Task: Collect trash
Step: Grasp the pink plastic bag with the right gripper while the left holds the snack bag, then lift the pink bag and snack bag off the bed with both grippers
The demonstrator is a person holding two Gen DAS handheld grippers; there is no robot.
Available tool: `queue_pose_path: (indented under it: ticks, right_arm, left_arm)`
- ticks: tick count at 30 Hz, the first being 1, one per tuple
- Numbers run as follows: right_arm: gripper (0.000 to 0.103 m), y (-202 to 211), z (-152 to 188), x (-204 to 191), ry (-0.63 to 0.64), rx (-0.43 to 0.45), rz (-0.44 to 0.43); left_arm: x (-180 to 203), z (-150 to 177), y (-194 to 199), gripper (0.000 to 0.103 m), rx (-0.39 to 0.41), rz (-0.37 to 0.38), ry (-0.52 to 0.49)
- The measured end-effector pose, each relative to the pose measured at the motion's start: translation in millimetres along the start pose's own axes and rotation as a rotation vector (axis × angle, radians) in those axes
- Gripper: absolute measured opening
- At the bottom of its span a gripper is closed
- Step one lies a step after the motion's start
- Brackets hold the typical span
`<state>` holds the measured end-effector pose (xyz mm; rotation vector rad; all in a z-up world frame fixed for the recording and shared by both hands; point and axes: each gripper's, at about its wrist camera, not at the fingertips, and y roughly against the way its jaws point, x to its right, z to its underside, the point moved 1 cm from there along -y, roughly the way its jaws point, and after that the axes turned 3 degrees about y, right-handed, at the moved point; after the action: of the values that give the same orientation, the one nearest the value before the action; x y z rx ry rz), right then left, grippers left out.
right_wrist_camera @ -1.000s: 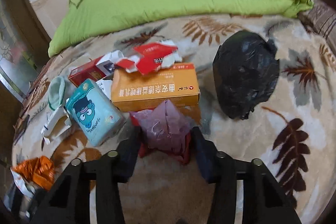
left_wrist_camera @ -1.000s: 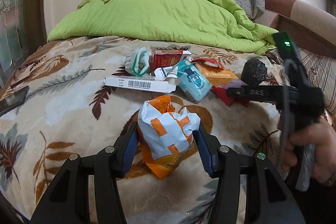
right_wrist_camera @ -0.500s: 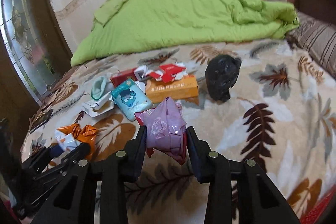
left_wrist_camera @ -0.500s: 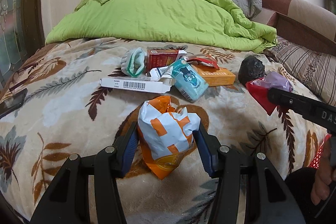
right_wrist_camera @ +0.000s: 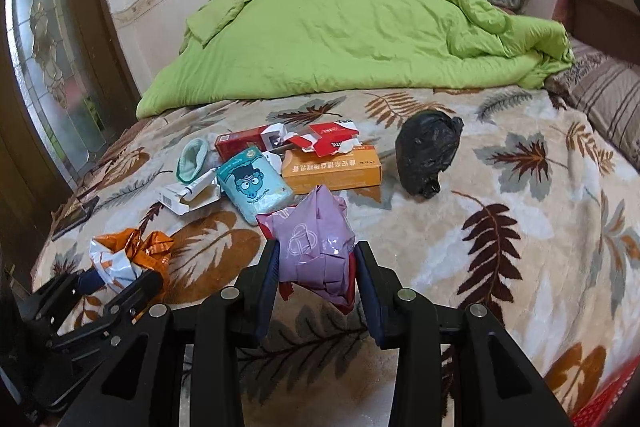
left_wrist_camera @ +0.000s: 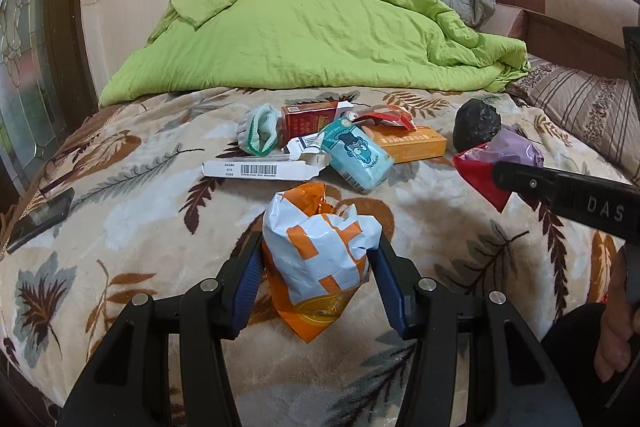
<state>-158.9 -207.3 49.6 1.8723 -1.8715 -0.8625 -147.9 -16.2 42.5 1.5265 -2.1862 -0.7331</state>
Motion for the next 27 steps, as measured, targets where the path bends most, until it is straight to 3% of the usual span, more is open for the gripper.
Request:
queue_pose_path:
  ticks: [27]
  right_arm:
    - [0.041, 1.5, 0.7, 4.2, -0.030, 0.002, -0.002]
  left_arm:
    - [-4.6, 2.2, -3.2, 0.052, -0.016, -0.006, 0.013]
